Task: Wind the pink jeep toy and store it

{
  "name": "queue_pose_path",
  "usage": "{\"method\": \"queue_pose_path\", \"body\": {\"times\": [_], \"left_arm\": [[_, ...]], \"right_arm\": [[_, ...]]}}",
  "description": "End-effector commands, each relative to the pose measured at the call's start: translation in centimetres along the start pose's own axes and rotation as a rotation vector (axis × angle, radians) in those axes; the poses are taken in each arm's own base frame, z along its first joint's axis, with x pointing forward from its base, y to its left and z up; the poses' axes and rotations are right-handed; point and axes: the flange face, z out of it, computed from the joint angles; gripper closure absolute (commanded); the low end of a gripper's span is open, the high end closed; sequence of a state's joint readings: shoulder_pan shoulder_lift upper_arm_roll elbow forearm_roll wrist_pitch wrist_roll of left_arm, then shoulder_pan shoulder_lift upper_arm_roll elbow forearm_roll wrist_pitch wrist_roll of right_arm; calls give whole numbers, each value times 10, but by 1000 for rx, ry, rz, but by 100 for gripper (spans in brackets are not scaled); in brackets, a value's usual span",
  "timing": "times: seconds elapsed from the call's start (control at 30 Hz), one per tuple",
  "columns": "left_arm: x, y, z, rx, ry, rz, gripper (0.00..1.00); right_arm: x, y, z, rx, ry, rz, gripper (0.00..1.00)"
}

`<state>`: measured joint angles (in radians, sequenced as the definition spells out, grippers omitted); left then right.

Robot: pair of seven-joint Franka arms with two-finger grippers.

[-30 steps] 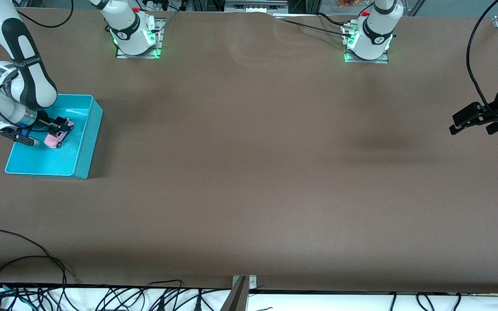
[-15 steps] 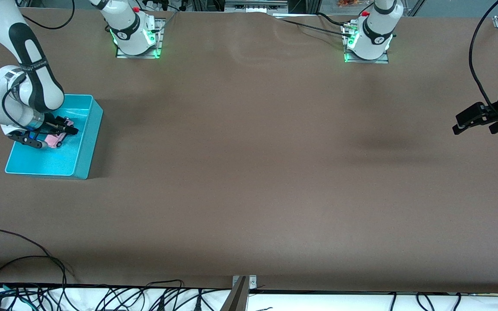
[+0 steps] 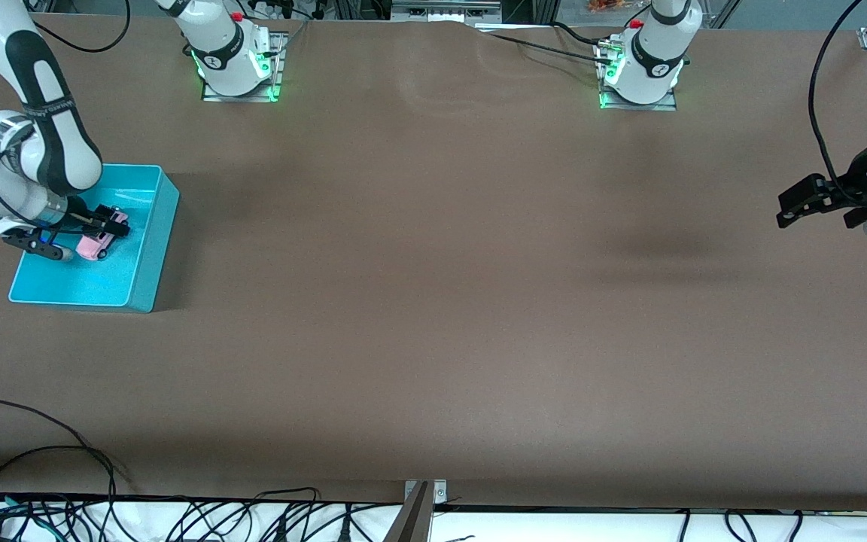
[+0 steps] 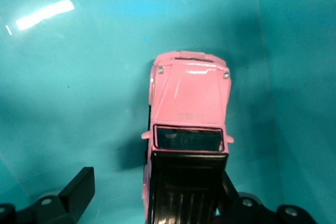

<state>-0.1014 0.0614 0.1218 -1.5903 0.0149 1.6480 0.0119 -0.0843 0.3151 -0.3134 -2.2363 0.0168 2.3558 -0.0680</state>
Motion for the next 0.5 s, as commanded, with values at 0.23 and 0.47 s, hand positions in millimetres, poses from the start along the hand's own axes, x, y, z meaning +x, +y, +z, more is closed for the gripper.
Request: {"method": "queue_pose_path", "body": {"times": [0.23,0.47], "left_arm": [[-7,-1,-1,13,-49,12,0],[-6,-1,0,14,-50,12,0]], "right_arm": [[-7,0,-60,42,-18,4,0],[-14,-3,-84,58,-6,-4,0]]}}
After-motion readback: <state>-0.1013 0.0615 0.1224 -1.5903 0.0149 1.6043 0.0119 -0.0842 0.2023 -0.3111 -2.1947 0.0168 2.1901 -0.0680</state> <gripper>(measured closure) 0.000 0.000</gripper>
